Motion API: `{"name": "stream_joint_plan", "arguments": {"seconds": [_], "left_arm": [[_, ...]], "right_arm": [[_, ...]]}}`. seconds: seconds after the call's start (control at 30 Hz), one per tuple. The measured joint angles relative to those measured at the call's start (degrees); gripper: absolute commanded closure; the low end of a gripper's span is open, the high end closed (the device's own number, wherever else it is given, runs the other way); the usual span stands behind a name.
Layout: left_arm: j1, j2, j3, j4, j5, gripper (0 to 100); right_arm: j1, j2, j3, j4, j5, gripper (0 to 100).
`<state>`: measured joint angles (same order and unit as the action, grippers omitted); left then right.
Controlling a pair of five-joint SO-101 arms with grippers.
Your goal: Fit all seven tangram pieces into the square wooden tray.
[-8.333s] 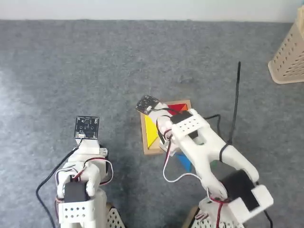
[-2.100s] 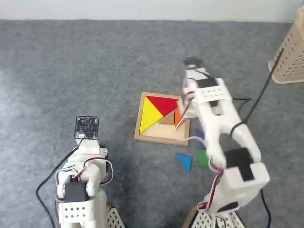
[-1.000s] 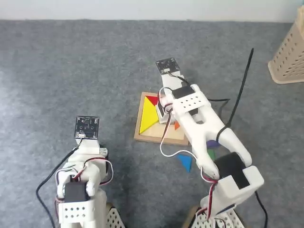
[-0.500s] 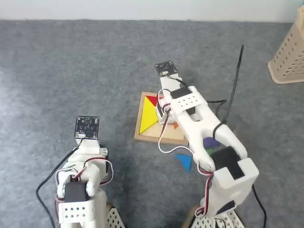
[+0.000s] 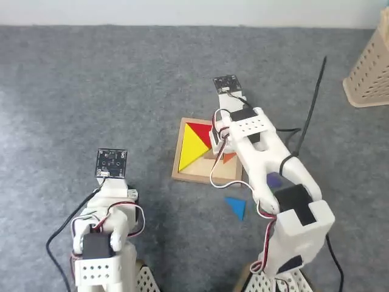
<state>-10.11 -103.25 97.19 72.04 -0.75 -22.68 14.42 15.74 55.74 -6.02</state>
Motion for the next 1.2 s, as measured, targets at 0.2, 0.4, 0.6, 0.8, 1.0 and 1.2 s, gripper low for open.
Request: {"name": "stream_joint_plan", "arguments": {"seconds": [0.2,0.4,0.6,0.8,1.0,1.2], "left_arm": [[-0.1,0.0,0.0,0.0,0.0,99],[0.0,0.0,0.0,0.0,0.0,99],[0.0,0.0,0.0,0.0,0.0,99],[0.0,0.0,0.0,0.0,0.0,99],[0.0,0.0,0.0,0.0,0.0,99],[-0.1,0.0,0.0,0.0,0.0,99]], "right_arm": [[0.0,0.4,-0.1,0.0,0.0,82.6],[0.0,2.4,-2.0,-0.1,0.0,82.6],[2.7,5.4,-6.8,0.3,0.0,82.5],[3.7,3.5,-8.7,5.2,0.0,82.5],[-6.7,-2.0,-5.2,6.4,4.7,82.4],[-11.1,-2.1,-3.0,7.3,25.4,82.2]]}}
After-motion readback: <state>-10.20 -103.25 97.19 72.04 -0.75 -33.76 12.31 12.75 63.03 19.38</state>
